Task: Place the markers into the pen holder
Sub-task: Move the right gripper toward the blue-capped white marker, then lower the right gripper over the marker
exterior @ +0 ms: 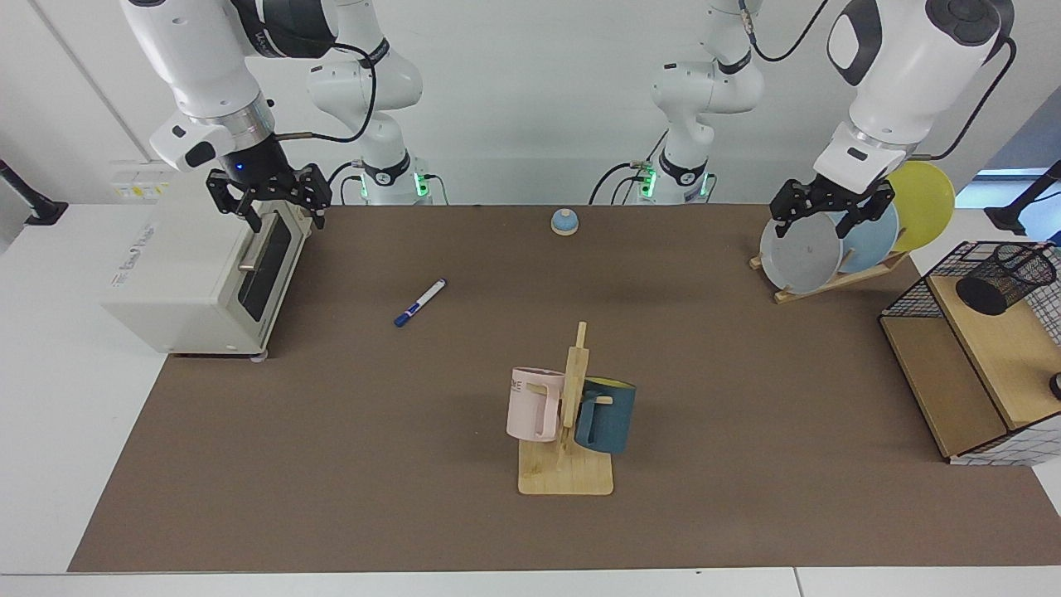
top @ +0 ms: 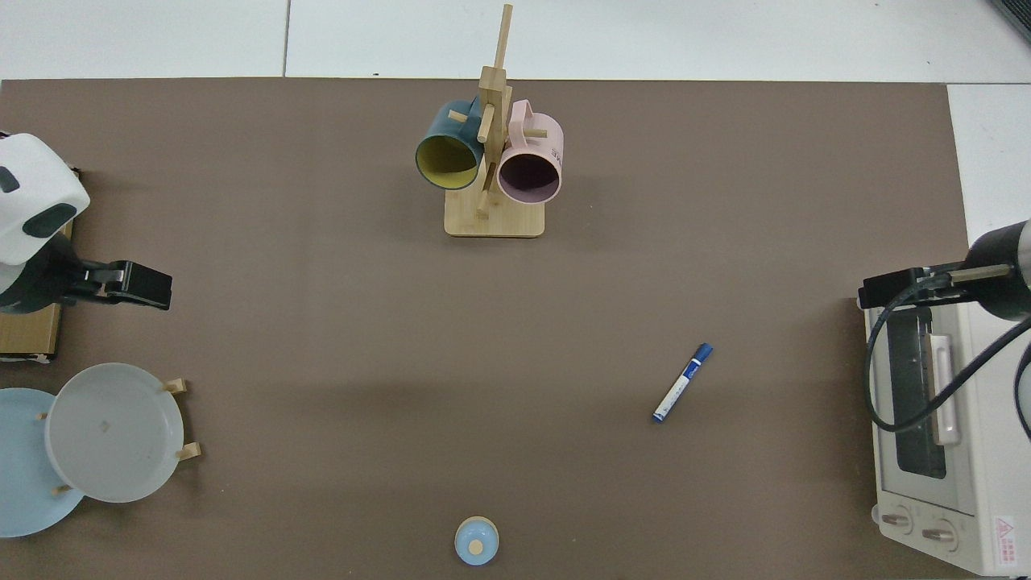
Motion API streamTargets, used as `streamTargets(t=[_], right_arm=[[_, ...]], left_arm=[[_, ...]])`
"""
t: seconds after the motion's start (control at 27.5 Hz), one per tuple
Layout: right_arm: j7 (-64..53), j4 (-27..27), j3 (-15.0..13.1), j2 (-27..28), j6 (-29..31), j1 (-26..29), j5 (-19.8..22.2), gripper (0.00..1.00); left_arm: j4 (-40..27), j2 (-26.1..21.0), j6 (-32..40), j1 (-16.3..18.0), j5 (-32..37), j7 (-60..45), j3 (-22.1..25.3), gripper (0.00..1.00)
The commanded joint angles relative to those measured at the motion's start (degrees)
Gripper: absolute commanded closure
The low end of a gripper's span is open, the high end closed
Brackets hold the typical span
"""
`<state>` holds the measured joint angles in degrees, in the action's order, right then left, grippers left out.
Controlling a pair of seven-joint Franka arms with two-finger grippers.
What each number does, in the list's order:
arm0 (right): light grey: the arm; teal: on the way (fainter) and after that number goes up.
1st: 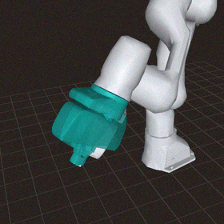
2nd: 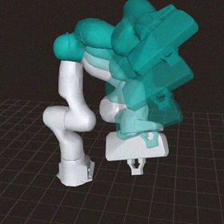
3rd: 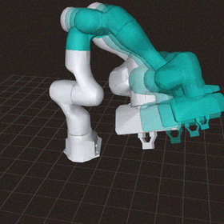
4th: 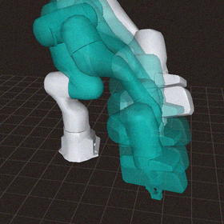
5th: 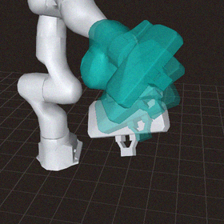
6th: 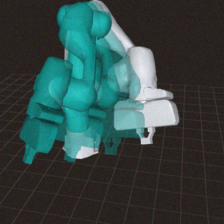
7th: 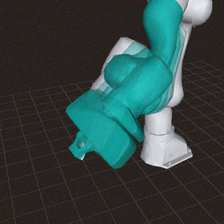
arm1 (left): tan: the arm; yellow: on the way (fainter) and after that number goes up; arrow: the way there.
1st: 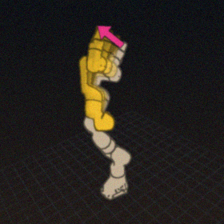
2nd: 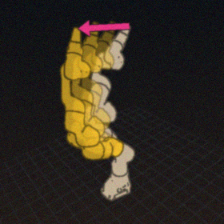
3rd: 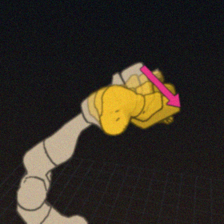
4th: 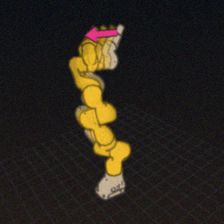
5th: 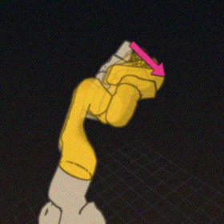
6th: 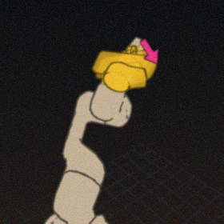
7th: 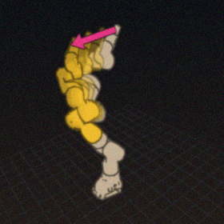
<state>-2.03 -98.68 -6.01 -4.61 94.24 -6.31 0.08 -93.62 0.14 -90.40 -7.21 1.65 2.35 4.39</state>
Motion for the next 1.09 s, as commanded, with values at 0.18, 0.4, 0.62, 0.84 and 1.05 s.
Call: streamTargets(t=[0.18, 0.4, 0.62, 0.84, 1.05], right_arm=[[17.7, -11.5, 1.0, -4.5, 3.0, -2.0, 0.3, 0.00], [24.1, -16.8, 1.0, -4.4, 6.2, -4.1, 0.3, 0.00], [32.8, -22.9, 1.1, -3.9, 10.9, -6.2, 0.0, 0.00], [42.3, -27.7, 1.1, -3.5, 16.7, -8.0, -2.8, 0.00], [45.4, -33.1, 1.0, -2.4, 26.2, -8.0, -3.7, 0.00]], left_arm=[[-2.4, 1.6, -1.9, -0.5, 0.3, -0.4, 0.1, 0.00], [-2.4, 1.6, -2.0, -1.0, 0.3, -0.9, 0.3, 0.00], [-2.4, 1.6, -2.1, -1.0, 0.3, -0.3, 0.3, 0.00], [-2.7, 1.6, -2.3, -1.1, 0.3, -0.2, 0.2, 0.00], [-2.9, 1.6, -2.5, -1.1, 0.3, -0.2, 0.2, 0.00]])
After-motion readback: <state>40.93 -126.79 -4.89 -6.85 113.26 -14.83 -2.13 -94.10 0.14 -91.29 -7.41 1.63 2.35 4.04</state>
